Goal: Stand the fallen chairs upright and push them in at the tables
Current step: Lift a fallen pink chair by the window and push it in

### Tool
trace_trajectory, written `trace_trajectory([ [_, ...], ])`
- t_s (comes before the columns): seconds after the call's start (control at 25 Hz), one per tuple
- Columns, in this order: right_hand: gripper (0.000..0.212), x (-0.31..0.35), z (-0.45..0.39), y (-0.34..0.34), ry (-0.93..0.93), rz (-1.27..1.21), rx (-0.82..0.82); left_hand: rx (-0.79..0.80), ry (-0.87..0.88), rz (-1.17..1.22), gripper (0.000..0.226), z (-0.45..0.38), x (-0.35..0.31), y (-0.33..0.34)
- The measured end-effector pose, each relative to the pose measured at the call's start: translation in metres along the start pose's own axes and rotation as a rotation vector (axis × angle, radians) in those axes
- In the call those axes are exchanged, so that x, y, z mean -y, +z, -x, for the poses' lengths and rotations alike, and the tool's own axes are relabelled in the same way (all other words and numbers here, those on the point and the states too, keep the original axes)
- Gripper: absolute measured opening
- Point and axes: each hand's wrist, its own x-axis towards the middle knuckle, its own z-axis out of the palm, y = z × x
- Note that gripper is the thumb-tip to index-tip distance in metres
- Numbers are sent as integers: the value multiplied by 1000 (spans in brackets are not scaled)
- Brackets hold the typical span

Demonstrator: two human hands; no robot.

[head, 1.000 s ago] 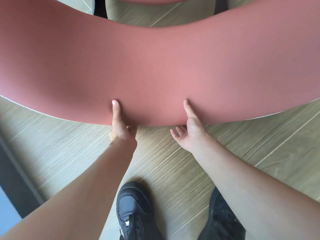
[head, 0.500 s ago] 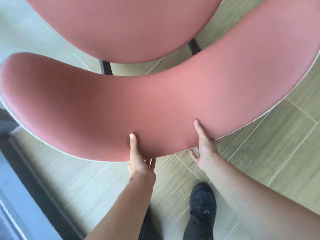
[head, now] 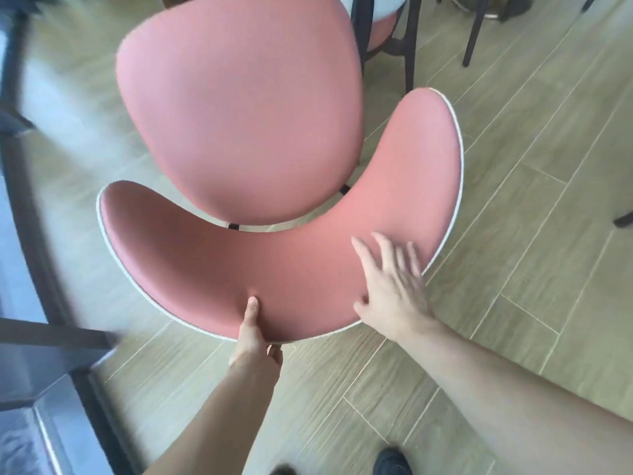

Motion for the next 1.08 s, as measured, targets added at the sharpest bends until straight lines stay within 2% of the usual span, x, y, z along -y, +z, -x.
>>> trace_trajectory([
  [0.04, 112, -3, -9, -8, -130, 82, 184, -14, 1, -9, 93, 0, 0, -5],
  [0.12, 127, -14, -27, -13, -250, 298, 514, -27, -2, -28, 91, -6, 6, -17],
  [0.2, 143, -25, -31, -6, -371, 456, 636, -24, 8, -29, 85, -15, 14, -26],
  [0.28, 138, -27, -12, 10, -508, 517, 578, -17, 12, -55, 73, -21, 19, -31],
  [0.32, 124, -23, -2, 19, -563, 511, 521, -29, 16, -80, 65, -22, 20, -32],
  [0.4, 91, -12, 10, 31, -555, 488, 378, -30, 29, -118, 56, -14, 24, -32],
  [0.44, 88, -7, 11, 31, -512, 493, 342, -30, 38, -124, 56, -6, 24, -31],
  [0.56, 104, -4, 4, 8, -455, 488, 364, -34, 31, -142, 57, 28, 17, -25],
  [0.68, 112, -16, -13, -38, -488, 451, 365, 32, 14, -135, 55, 68, 1, -20],
  [0.88, 110, -28, -58, -107, -572, 410, 419, 89, 64, -129, 53, 115, -27, 1],
  [1.08, 99, -10, -108, -135, -572, 346, 361, 80, 221, -253, 61, 120, -82, 16],
])
